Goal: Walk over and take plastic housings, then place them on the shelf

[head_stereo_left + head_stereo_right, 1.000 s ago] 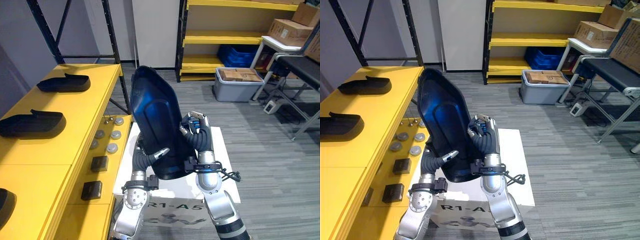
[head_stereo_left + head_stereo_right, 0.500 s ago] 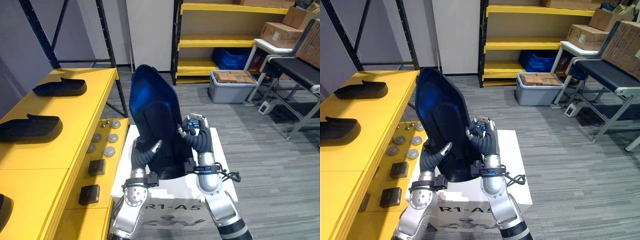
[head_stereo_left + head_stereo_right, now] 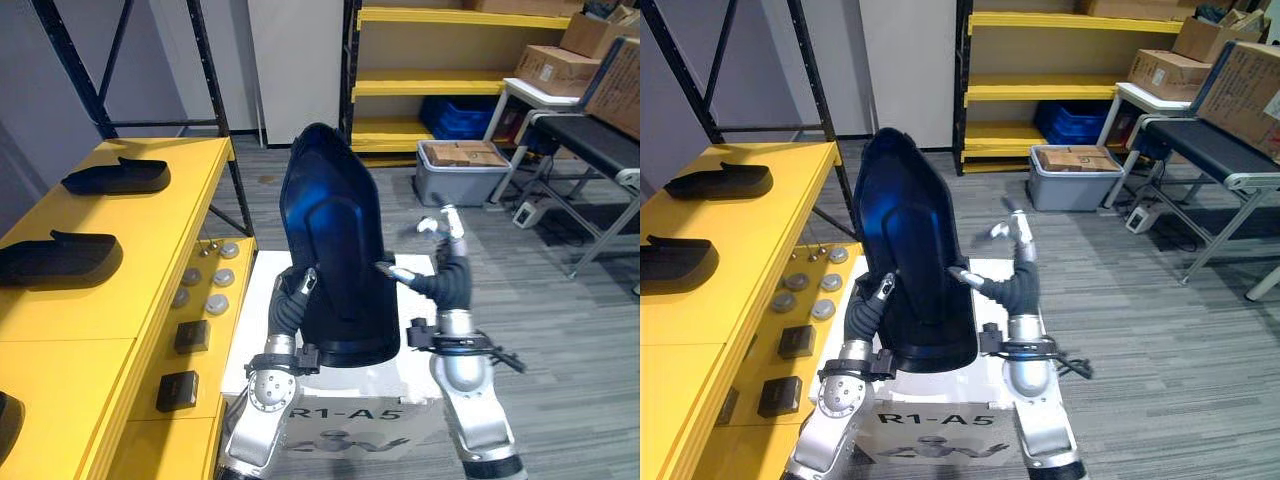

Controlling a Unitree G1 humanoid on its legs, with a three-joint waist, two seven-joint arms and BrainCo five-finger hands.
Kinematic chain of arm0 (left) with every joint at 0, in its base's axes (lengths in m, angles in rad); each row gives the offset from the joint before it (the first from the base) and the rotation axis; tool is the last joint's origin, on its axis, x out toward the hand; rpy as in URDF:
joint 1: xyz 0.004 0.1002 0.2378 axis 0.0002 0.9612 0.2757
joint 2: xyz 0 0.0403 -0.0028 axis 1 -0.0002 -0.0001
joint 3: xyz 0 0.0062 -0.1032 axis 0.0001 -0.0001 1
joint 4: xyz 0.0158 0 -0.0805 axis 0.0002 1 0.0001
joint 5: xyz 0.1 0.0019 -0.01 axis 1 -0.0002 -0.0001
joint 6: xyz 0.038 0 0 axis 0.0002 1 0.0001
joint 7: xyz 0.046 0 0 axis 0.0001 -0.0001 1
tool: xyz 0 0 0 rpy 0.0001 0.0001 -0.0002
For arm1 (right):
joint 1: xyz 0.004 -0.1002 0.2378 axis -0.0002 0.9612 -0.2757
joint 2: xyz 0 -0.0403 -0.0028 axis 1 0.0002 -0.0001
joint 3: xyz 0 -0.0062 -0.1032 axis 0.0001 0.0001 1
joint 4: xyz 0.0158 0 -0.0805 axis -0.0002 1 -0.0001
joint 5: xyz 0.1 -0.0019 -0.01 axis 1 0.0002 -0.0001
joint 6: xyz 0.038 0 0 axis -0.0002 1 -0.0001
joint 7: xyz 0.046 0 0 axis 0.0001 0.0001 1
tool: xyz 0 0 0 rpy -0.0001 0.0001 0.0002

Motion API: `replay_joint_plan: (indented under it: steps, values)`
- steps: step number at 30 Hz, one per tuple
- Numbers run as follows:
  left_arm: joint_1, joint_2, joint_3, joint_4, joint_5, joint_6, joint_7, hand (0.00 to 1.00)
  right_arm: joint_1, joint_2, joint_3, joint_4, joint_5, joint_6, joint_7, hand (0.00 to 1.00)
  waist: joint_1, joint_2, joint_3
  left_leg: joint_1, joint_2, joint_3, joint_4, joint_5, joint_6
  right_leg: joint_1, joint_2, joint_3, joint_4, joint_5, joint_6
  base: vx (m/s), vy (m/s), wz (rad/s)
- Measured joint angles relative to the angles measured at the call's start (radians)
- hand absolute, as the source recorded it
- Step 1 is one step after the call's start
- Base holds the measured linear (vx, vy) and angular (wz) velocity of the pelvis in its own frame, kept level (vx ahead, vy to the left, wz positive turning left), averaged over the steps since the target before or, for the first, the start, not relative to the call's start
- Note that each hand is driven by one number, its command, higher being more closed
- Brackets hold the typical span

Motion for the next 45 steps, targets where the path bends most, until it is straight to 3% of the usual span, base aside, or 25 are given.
replay_joint_plan:
  steps: [1, 4, 6, 11, 13, 18, 23, 29, 36, 39, 42, 45]
  values:
    - [0.004, -0.004, 0.017, -0.007, -0.001, -0.007, -0.007, 1.00, 0.001, 0.002, -0.049, -0.006, 0.026, -0.002, 0.000, 0.00, 0.000, 0.000, 0.000, 0.000, 0.000, 0.000, 0.000, 0.000, 0.000, -0.001, 0.000, 0.001, 0.000, 0.000, 0.000, 0.01, 0.023, -0.05]
    - [0.034, 0.009, 0.126, -0.050, 0.000, -0.018, -0.017, 1.00, 0.018, -0.018, -0.357, 0.012, 0.119, -0.011, -0.026, 0.00, -0.008, 0.000, 0.000, 0.000, 0.000, 0.004, 0.000, -0.004, 0.004, -0.003, 0.000, 0.007, 0.000, 0.000, 0.000, 0.02, 0.023, -0.05]
    - [0.070, 0.013, 0.185, -0.070, -0.001, -0.027, -0.016, 1.00, 0.053, -0.051, -0.458, 0.065, 0.165, -0.022, -0.034, 0.00, -0.016, 0.000, 0.000, -0.001, 0.000, 0.011, 0.000, -0.007, 0.005, -0.008, 0.000, 0.016, 0.000, 0.000, 0.001, 0.04, 0.028, -0.12]
    - [0.126, 0.023, 0.205, -0.109, -0.001, -0.030, -0.023, 1.00, 0.142, -0.070, -0.569, 0.319, 0.192, -0.023, -0.044, 0.00, -0.037, 0.001, 0.000, -0.005, 0.001, 0.026, -0.001, -0.012, 0.007, -0.019, 0.000, 0.027, -0.001, -0.001, 0.001, 0.04, 0.021, -0.09]
    - [0.142, 0.023, 0.202, -0.135, -0.001, -0.039, -0.026, 1.00, 0.174, -0.070, -0.585, 0.520, 0.200, -0.002, -0.044, 0.00, -0.045, 0.004, -0.001, -0.010, 0.002, 0.026, 0.000, -0.014, 0.008, -0.023, -0.001, 0.028, -0.001, -0.002, 0.003, 0.03, 0.018, 0.00]
    - [0.170, 0.022, 0.201, -0.158, -0.012, -0.046, -0.057, 1.00, 0.230, -0.064, -0.584, 0.848, 0.232, 0.052, 0.004, 0.00, -0.045, 0.032, -0.003, -0.021, 0.008, 0.030, 0.001, -0.014, 0.009, -0.040, -0.002, 0.033, 0.026, -0.012, 0.014, 0.04, 0.013, -0.02]
    - [0.187, 0.023, 0.161, -0.158, -0.025, -0.047, -0.070, 1.00, 0.285, -0.007, -0.528, 1.105, 0.251, 0.084, 0.085, 0.00, -0.036, 0.028, 0.000, 0.000, 0.009, 0.039, 0.005, -0.016, 0.010, -0.052, -0.002, 0.036, 0.105, -0.057, 0.007, 0.00, 0.002, 0.00]
    - [0.223, 0.016, 0.123, -0.154, -0.039, -0.047, -0.092, 1.00, 0.322, 0.062, -0.391, 1.223, 0.239, 0.112, 0.165, 0.00, -0.022, 0.025, 0.001, -0.001, 0.006, 0.046, 0.009, -0.018, 0.013, -0.070, -0.005, 0.035, 0.153, -0.075, 0.014, -0.06, 0.007, -0.01]
    - [0.225, 0.003, 0.108, -0.125, -0.040, -0.047, -0.103, 1.00, 0.315, 0.044, -0.321, 1.254, 0.192, 0.122, 0.180, 0.00, -0.001, 0.006, -0.005, -0.002, -0.007, 0.023, 0.012, -0.014, 0.016, -0.068, -0.021, 0.011, 0.177, -0.085, 0.013, -0.03, 0.016, 0.11]
    - [0.226, 0.004, 0.084, -0.107, -0.040, -0.045, -0.104, 1.00, 0.308, 0.034, -0.291, 1.268, 0.159, 0.123, 0.179, 0.00, 0.006, -0.005, 0.001, -0.003, -0.021, -0.023, 0.014, -0.003, 0.017, -0.057, -0.039, -0.037, 0.203, -0.112, 0.017, 0.00, -0.001, 0.48]
    - [0.222, 0.005, 0.057, -0.107, -0.040, -0.045, -0.106, 1.00, 0.288, 0.026, -0.246, 1.290, 0.145, 0.126, 0.178, 0.00, 0.021, -0.035, 0.022, -0.035, -0.048, -0.101, 0.043, 0.016, 0.008, -0.056, -0.067, -0.123, 0.262, -0.156, 0.019, -0.03, -0.024, 0.81]
    - [0.213, 0.005, 0.045, -0.128, -0.041, -0.045, -0.101, 1.00, 0.254, 0.020, -0.222, 1.290, 0.127, 0.127, 0.169, 0.00, 0.040, -0.038, 0.055, -0.108, -0.067, -0.196, 0.094, 0.029, -0.007, -0.062, -0.084, -0.224, 0.272, -0.164, 0.009, -0.07, -0.037, 1.11]
